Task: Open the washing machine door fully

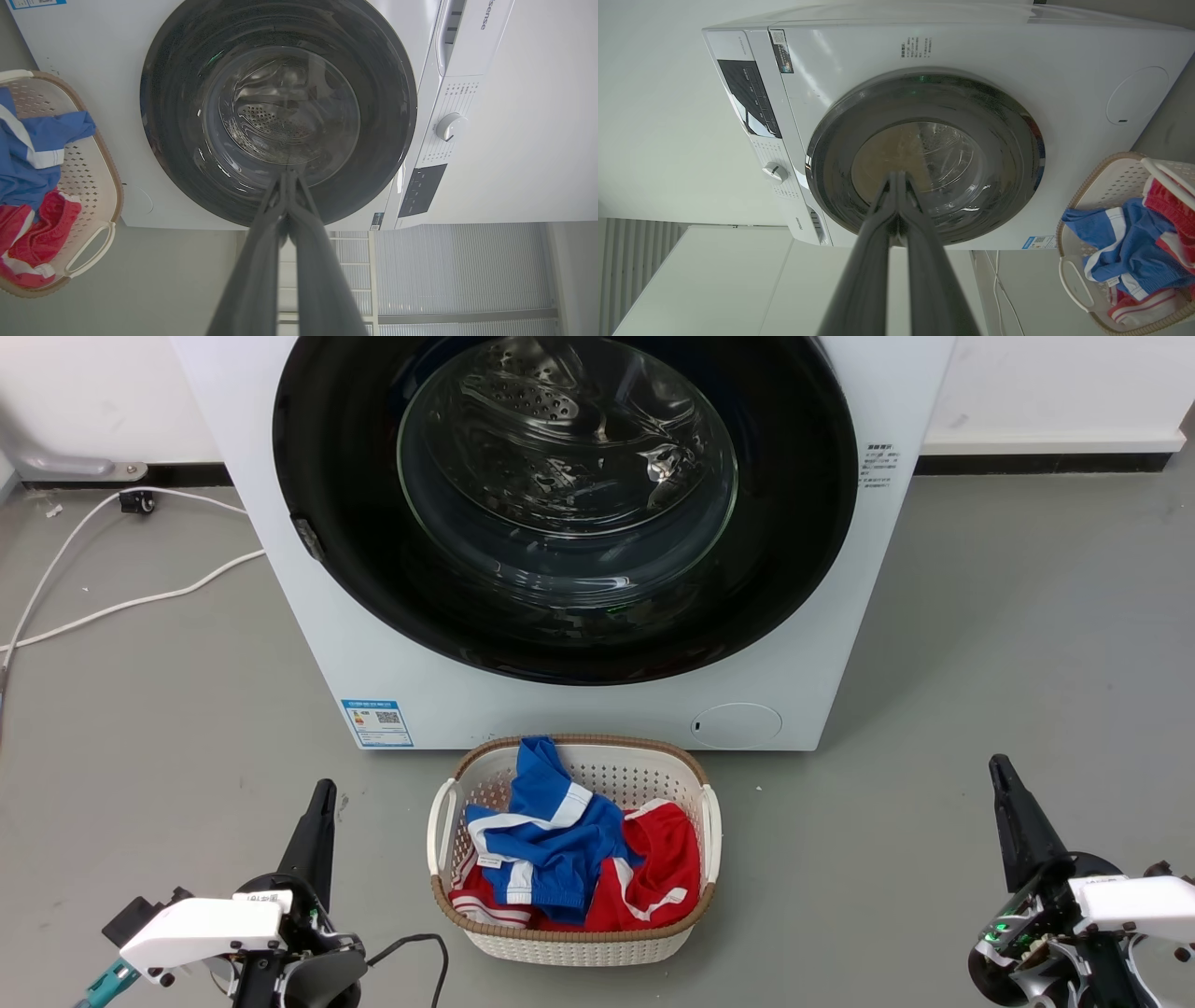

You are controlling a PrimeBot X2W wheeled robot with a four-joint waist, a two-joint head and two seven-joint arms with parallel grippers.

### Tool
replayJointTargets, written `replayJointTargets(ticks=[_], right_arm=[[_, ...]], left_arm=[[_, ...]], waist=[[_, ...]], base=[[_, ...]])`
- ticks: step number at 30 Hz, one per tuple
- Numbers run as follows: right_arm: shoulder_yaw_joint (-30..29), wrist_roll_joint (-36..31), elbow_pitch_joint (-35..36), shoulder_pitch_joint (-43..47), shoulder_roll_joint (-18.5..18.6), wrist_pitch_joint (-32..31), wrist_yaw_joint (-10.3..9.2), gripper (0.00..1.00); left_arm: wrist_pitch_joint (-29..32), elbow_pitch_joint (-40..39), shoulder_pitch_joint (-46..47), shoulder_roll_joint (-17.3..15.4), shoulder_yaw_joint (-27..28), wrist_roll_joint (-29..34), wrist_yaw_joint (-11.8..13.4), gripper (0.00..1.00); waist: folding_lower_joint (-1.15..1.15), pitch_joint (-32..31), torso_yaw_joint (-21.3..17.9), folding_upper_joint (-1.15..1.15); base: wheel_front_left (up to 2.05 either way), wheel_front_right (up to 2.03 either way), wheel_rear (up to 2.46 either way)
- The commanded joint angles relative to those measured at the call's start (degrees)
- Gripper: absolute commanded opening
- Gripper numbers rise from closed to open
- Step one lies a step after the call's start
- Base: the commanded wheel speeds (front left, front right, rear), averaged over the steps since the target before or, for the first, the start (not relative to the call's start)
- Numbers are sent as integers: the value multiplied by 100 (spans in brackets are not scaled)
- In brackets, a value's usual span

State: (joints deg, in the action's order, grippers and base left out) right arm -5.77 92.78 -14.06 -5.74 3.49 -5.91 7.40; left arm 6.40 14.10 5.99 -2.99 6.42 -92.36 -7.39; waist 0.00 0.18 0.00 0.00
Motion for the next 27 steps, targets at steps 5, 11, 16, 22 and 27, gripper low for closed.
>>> replayJointTargets(ticks=[5,11,16,22,27], right_arm=[[-11,-27,-8,-89,-24,-14,17,0],[-5,-4,-72,56,-14,-1,-1,100],[36,25,60,95,-16,64,0,100],[122,-23,252,173,-19,215,0,100],[201,-176,396,221,3,357,1,100]], left_arm=[[18,6,53,6,17,27,-18,0],[-1,78,-51,11,-11,-4,4,100],[-106,-17,-49,11,-141,-13,4,100],[-286,-184,-42,10,-343,68,2,100],[-426,-329,-38,9,-478,246,1,100]], waist=[[0,0,0,0],[0,-1,0,0],[0,0,1,0],[0,0,8,0],[0,-2,17,0]], base=[[0,0,0],[0,0,0],[0,0,0],[0,0,0],[0,0,0]])
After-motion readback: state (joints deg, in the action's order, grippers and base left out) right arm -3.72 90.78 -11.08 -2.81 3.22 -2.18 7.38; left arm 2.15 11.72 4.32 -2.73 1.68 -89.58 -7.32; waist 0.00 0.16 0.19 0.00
